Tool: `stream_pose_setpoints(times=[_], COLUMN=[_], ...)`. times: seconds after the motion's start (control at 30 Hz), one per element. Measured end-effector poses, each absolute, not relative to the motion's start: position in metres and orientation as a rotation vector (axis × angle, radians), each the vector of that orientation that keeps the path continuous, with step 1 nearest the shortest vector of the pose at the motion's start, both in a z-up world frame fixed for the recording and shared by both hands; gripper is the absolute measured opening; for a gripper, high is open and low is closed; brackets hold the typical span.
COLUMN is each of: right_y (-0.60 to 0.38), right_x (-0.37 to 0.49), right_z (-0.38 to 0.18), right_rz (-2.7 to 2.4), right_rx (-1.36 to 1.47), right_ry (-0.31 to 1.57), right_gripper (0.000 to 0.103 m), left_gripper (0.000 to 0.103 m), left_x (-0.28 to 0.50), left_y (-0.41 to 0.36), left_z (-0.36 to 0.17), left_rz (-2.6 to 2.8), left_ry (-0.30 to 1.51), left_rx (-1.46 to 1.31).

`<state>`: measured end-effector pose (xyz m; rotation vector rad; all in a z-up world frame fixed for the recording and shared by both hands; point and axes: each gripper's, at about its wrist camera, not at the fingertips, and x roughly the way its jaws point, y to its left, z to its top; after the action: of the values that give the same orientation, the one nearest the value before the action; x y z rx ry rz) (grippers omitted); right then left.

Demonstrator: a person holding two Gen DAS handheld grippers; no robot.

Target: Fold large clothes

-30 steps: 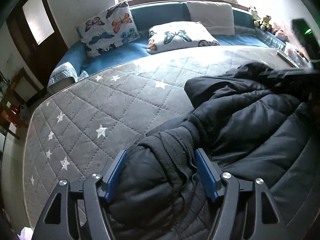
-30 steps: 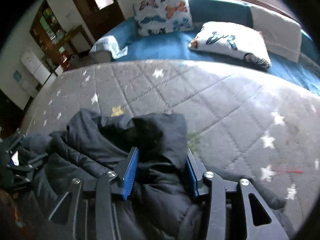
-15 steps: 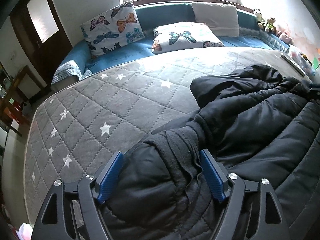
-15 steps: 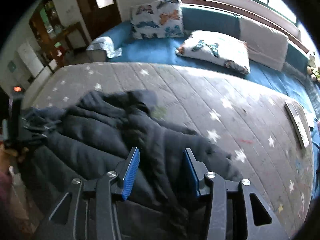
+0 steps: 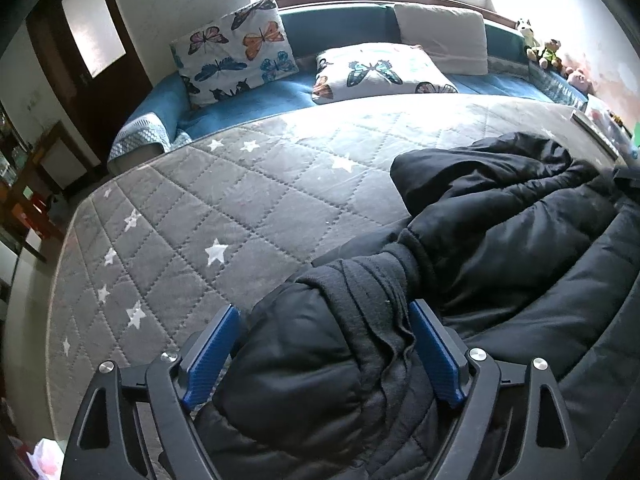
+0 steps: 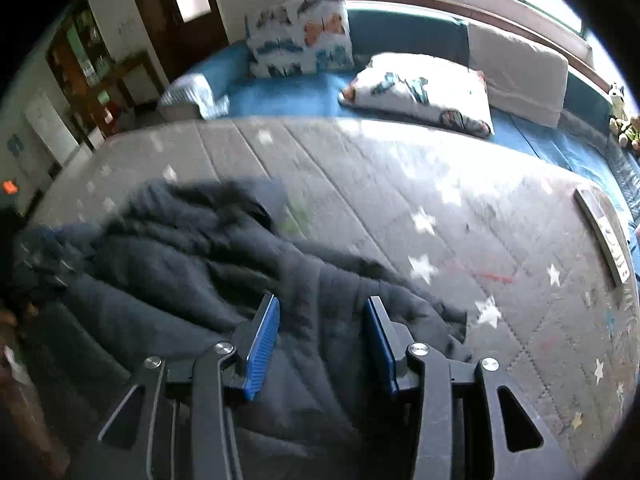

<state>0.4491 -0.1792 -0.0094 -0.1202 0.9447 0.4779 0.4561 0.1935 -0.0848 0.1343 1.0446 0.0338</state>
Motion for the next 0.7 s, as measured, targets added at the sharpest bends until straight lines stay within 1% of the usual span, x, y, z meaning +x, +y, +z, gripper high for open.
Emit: stream_pose_setpoints(times=[0.07, 0.17, 0.27, 0.33, 0.37, 0.47, 0.57, 0.63, 0.7], right_y=[-0.165, -0.138, -0.113, -0.112, -0.116, -0.121, -0.13, -0.132, -0.125], right_x=[0.443, 0.446, 0.464, 0.474, 0.475, 0.471, 0.449, 0.428, 0.403], right_z=[0.003, -0.001, -0.036, -0.06, -0.061, -0.052, -0.028, -0.015, -0.005], right_rz=[0.513, 0.547, 0.499, 0.499, 0.502, 0.502, 0.528, 0.581, 0.615], right_rx=[-0.14, -0.19, -0.258, -0.242, -0.222, -0.211, -0.175, -0.174, -0.244], right_ry=[0.913, 0.924, 0.998, 1.053, 1.046, 1.041, 1.017, 1.011, 0.994], right_gripper=[0.048, 0.048, 0.048, 0.047, 0.048, 0.048, 0.048, 0.048, 0.05], left_gripper=[0.093, 0.093, 0.093, 0.093, 0.093, 0.093, 0.093, 0.09, 0.09], left_x=[0.456, 0.456, 0.457, 0.457, 0.457, 0.454, 0.447, 0.44, 0.429], left_y=[0.194, 0.195, 0.196, 0.196, 0.196, 0.194, 0.185, 0.179, 0.175], left_z=[-0.085, -0.085, -0.085, -0.086, -0.086, -0.084, -0.074, -0.061, -0.042], left_rz=[0.035, 0.035, 0.033, 0.032, 0.031, 0.041, 0.071, 0.091, 0.083], left_ry=[1.046, 1.044, 1.046, 1.05, 1.05, 1.041, 1.016, 1.002, 0.981], left_rx=[0.134, 0.131, 0.126, 0.118, 0.117, 0.132, 0.199, 0.23, 0.209])
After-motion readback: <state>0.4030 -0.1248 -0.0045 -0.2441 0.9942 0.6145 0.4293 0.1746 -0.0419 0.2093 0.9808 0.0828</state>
